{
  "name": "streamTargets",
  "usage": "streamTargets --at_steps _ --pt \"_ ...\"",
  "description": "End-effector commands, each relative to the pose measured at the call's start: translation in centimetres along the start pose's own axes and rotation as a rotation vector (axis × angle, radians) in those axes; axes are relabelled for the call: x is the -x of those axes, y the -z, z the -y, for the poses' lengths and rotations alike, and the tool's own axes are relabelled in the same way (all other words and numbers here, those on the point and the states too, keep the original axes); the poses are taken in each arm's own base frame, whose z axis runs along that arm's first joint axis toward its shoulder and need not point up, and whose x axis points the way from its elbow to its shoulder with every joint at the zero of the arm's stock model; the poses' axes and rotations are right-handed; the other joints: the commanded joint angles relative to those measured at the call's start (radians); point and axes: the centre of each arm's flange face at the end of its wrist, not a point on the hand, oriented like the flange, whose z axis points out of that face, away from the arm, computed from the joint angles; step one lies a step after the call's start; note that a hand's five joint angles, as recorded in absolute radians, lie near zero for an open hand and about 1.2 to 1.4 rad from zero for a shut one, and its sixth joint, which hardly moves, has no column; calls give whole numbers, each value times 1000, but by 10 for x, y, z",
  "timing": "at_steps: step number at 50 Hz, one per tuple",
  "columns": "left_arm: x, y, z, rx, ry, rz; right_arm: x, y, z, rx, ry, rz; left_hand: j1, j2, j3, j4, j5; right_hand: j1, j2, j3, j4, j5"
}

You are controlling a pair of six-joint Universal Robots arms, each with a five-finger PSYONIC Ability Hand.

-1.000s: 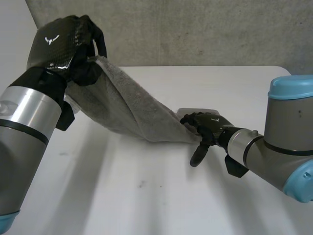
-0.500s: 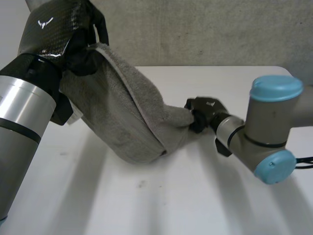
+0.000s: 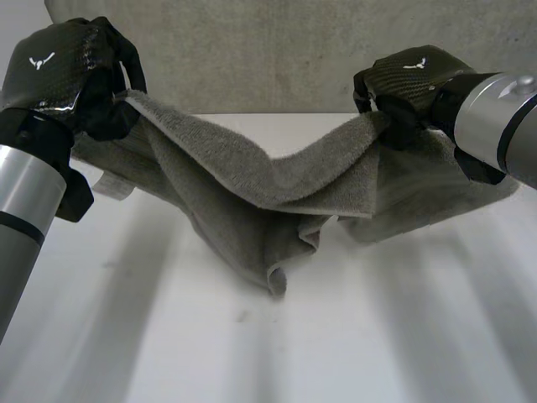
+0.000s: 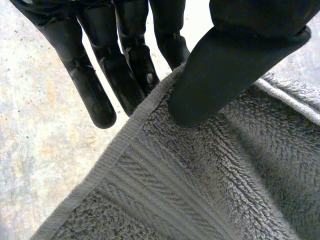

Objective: Fold the towel.

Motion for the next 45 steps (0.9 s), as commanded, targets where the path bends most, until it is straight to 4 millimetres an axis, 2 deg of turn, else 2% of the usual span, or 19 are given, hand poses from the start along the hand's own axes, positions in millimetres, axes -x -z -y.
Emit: streamTargets --at_steps 1,2,5,6,11,14,16,17,18,19,20,21,22,23,30,35,38,40,45 --pt "3 5 -21 62 -7 3 7 -30 -30 126 6 73 196 179 179 177 189 86 92 75 57 85" --pt "3 5 -21 63 -7 3 7 -30 -30 126 6 73 196 179 179 177 189 86 92 75 57 85" --pt "8 4 -32 93 -13 22 9 -59 -55 180 8 90 196 179 179 177 189 86 92 75 57 85" --pt "8 4 -32 93 -13 22 9 -59 -55 180 8 90 196 179 179 177 189 86 92 75 57 85" --pt "12 -9 -71 194 -21 33 14 -103 -96 227 -4 113 196 179 179 177 189 86 92 75 57 85" --pt "12 -13 -80 211 -22 34 15 -114 -105 229 -2 112 196 179 179 177 189 86 92 75 57 85" --pt "14 -22 -96 230 -24 39 16 -135 -122 219 22 90 196 179 179 177 189 86 92 75 57 85" --pt "14 -22 -96 230 -24 39 16 -135 -122 219 22 89 196 179 179 177 189 86 92 75 57 85" --pt "15 -25 -103 242 -23 42 15 -144 -128 209 39 64 196 179 179 177 189 -128 -122 -139 -157 -129" --pt "16 -29 -108 251 -21 46 11 -150 -130 198 52 29 196 179 179 177 189 -566 -560 -577 -595 -567" --pt "16 -29 -108 251 -21 46 11 -150 -130 197 52 29 196 179 179 177 189 -570 -564 -582 -599 -571" --pt "19 -33 -112 259 -21 56 9 -153 -129 187 60 -6 196 179 179 177 189 -992 -986 -1003 -1021 -993" --pt "19 -33 -112 259 -21 56 9 -153 -129 187 60 -7 196 179 179 177 189 -996 -990 -1007 -1025 -997" --pt "25 -37 -115 261 -25 74 5 -154 -126 179 65 -47 196 179 179 177 189 -1135 -1129 -1147 -1164 -1137" --pt "41 -45 -116 257 -29 118 -10 -140 -98 150 54 -148 196 179 179 177 189 -1135 -1129 -1147 -1164 -1137" --pt "55 -50 -115 248 -33 158 -12 -110 -81 168 -28 -146 196 179 179 177 189 -1135 -1129 -1147 -1164 -1137" --pt "59 -50 -116 252 -34 169 -9 -100 -81 189 -41 -133 196 179 179 177 189 -1135 -1129 -1147 -1164 -1137" --pt "62 -49 -117 258 -34 177 1 -83 -90 247 -60 -101 196 179 179 177 189 -1122 -1116 -1134 -1151 -1123" --pt "63 -47 -119 269 -34 183 21 -63 -112 301 -103 -29 196 179 179 177 189 -1075 -1069 -1087 -1104 -1076"
